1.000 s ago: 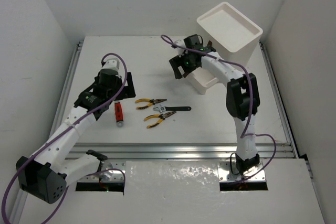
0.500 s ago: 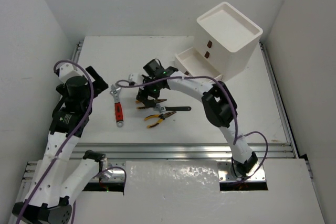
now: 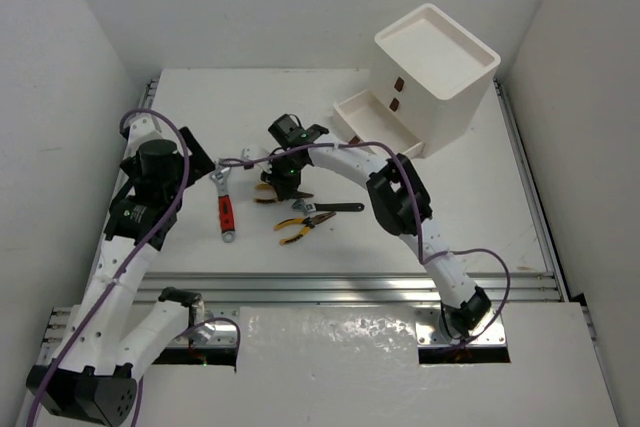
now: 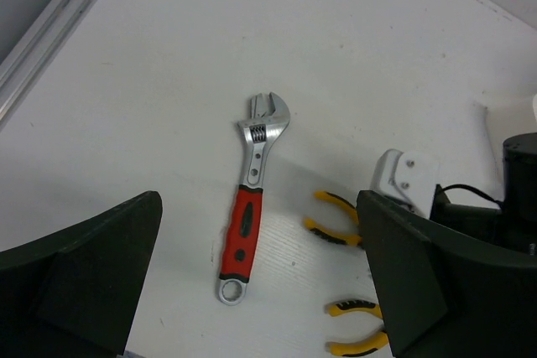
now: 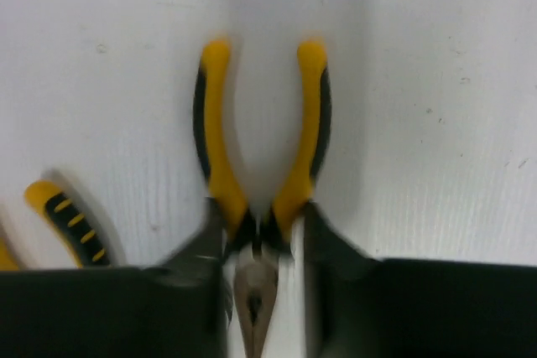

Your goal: Sort the tools into containers

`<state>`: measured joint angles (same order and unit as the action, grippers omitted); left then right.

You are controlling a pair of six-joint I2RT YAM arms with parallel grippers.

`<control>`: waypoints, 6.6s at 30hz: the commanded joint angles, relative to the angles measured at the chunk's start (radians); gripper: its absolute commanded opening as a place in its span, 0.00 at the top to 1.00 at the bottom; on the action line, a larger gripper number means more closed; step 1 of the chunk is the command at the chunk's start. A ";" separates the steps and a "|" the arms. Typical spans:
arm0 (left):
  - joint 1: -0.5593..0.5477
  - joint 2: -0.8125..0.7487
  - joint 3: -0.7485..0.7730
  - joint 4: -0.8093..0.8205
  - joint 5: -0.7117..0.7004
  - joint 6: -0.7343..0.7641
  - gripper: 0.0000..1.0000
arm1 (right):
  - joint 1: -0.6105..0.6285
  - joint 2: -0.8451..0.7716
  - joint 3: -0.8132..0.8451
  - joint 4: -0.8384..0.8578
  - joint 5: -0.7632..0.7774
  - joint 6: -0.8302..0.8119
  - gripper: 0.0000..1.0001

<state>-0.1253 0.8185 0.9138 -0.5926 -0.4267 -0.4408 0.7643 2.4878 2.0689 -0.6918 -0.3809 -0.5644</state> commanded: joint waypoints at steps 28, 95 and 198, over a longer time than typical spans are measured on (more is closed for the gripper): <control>0.001 0.011 -0.004 0.068 0.089 0.045 0.00 | -0.002 -0.211 -0.168 0.101 -0.053 0.053 0.51; 0.001 0.002 -0.010 0.086 0.141 0.068 0.00 | -0.054 -0.428 -0.532 0.544 0.364 0.225 1.00; 0.001 -0.047 -0.016 0.096 0.174 0.073 0.00 | 0.075 -0.541 -0.776 0.293 0.301 0.475 0.30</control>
<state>-0.1253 0.7918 0.9009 -0.5423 -0.2634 -0.3759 0.8410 1.9160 1.2369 -0.4042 -0.2508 -0.1799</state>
